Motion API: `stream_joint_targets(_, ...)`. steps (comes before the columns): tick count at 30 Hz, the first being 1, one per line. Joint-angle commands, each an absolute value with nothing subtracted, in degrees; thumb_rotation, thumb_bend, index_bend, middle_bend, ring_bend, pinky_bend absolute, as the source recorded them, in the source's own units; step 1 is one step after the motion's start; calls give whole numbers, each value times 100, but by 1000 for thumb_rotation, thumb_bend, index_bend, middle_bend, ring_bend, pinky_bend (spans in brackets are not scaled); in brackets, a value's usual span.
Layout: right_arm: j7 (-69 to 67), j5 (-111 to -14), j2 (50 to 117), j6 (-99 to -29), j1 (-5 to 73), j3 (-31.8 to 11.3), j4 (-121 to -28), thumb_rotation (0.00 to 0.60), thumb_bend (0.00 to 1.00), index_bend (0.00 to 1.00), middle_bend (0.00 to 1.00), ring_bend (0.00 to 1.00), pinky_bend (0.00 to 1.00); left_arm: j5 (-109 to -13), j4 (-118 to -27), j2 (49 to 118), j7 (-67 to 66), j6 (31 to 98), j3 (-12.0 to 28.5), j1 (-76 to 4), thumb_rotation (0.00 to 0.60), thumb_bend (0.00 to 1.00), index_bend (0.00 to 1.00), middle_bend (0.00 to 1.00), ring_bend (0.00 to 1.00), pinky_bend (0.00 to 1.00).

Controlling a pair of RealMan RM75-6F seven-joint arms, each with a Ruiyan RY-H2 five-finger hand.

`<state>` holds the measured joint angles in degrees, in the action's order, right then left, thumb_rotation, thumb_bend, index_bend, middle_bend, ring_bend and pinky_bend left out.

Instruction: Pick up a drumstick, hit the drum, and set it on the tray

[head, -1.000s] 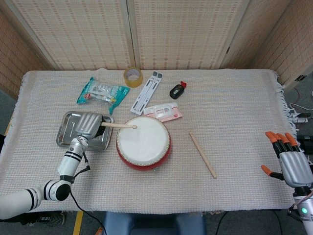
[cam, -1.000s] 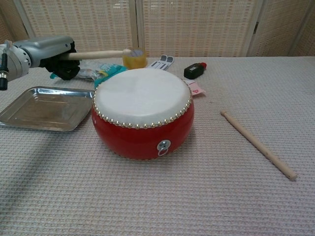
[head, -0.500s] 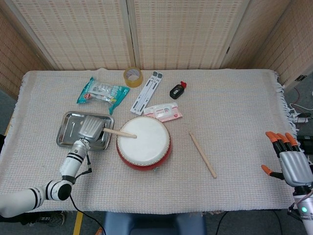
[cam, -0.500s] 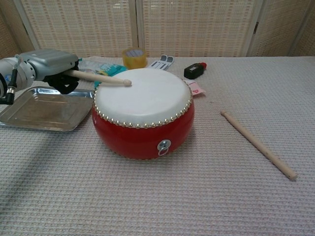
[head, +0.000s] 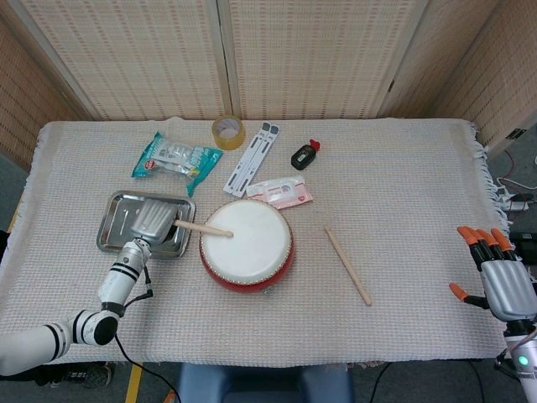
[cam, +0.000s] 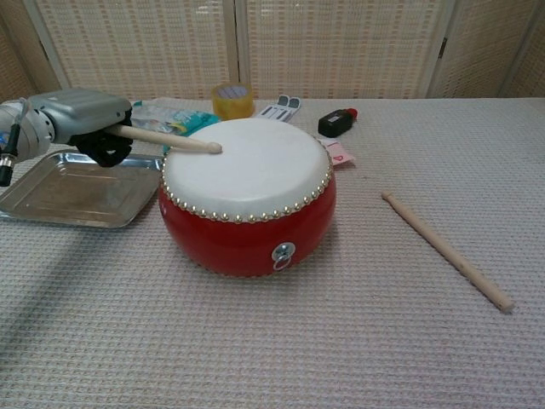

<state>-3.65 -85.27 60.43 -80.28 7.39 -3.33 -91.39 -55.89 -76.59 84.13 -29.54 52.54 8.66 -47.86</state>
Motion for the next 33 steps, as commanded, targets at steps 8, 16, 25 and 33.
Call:
stream_joint_targets(8, -360, -8566, 6020, -8106, 697, -322, -9172, 600, 182, 0, 84, 0, 0, -5290, -7906, 8178, -1843, 5449, 1439, -4570, 600, 759, 1000, 1000, 1000, 1000)
stream_joint_targets(16, -362, -8574, 6010, -8118, 689, -323, -9182, 600, 182, 0, 84, 0, 0, -5227, -6692, 8640, -1036, 5196, 1613, -4564, 600, 754, 1000, 1000, 1000, 1000)
stream_joint_targets(25, -343, -8542, 6005, -8085, 686, -320, -9200, 600, 182, 0, 84, 0, 0, -5577, -4855, 9427, -841, 4571, 1357, -4801, 600, 753, 1000, 1000, 1000, 1000)
stream_joint_targets(33, -313, -8490, 5999, -8057, 689, -336, -9214, 600, 182, 0, 84, 0, 0, -6006, -4031, 9817, -609, 4155, 1148, -4910, 600, 751, 1000, 1000, 995, 1000)
